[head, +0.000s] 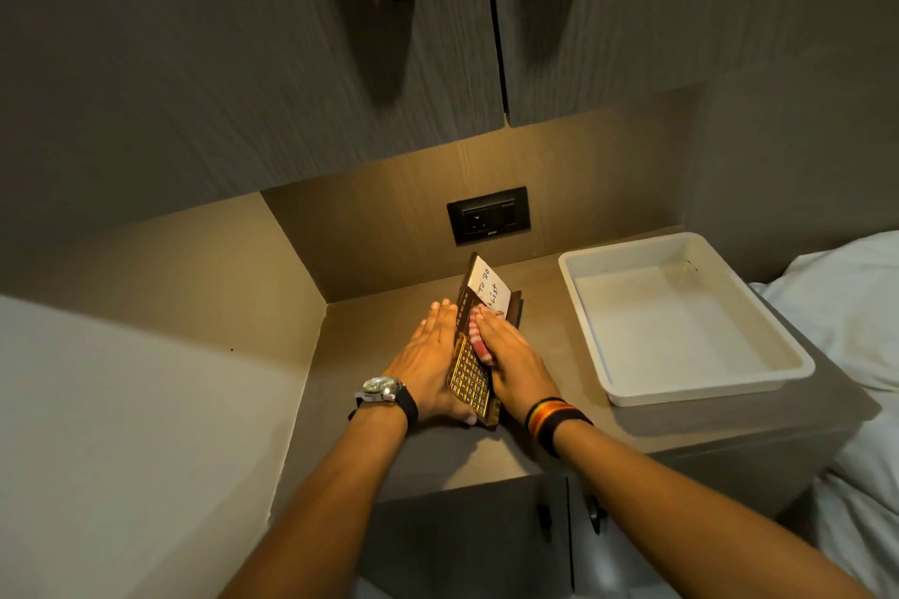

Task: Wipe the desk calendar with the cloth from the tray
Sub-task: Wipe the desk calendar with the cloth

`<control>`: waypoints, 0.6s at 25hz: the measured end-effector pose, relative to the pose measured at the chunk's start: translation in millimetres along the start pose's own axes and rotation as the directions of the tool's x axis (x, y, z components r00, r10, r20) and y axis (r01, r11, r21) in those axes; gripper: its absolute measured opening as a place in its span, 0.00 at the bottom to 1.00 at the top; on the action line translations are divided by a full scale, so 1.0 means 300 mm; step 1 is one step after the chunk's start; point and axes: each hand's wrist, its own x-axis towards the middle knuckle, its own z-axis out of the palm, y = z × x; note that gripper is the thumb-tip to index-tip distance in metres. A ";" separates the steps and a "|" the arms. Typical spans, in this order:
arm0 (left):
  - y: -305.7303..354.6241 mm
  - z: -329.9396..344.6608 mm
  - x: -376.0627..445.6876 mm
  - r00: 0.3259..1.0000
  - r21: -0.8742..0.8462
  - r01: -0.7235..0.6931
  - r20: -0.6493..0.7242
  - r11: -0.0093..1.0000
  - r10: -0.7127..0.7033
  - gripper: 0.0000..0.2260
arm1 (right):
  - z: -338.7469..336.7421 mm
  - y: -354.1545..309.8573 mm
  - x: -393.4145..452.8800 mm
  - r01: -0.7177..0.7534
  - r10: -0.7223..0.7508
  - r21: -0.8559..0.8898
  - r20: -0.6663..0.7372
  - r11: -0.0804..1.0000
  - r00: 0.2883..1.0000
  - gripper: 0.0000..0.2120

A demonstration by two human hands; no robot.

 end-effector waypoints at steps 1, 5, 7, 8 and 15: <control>0.003 0.002 -0.001 1.000 -0.003 0.006 -0.003 1.000 -0.006 0.71 | -0.003 -0.008 0.024 -0.031 0.031 -0.011 -0.015 0.999 0.999 0.32; 0.003 0.003 -0.002 1.000 0.012 0.017 -0.013 1.000 -0.017 0.71 | 0.009 -0.041 -0.046 -0.044 0.044 0.007 -0.032 0.999 0.999 0.31; 0.005 0.002 0.000 1.000 0.033 0.020 -0.006 0.999 -0.020 0.70 | 0.022 -0.048 -0.124 -0.027 0.027 0.017 -0.029 1.000 0.999 0.32; 0.006 0.000 0.003 1.000 0.042 0.023 0.000 0.999 -0.023 0.70 | 0.023 -0.055 -0.157 -0.017 0.017 0.032 -0.024 0.999 1.000 0.32; 0.035 -0.006 -0.006 0.998 0.095 0.060 -0.007 0.994 -0.059 0.69 | -0.095 -0.107 -0.226 0.009 -0.012 0.150 0.019 0.989 1.000 0.23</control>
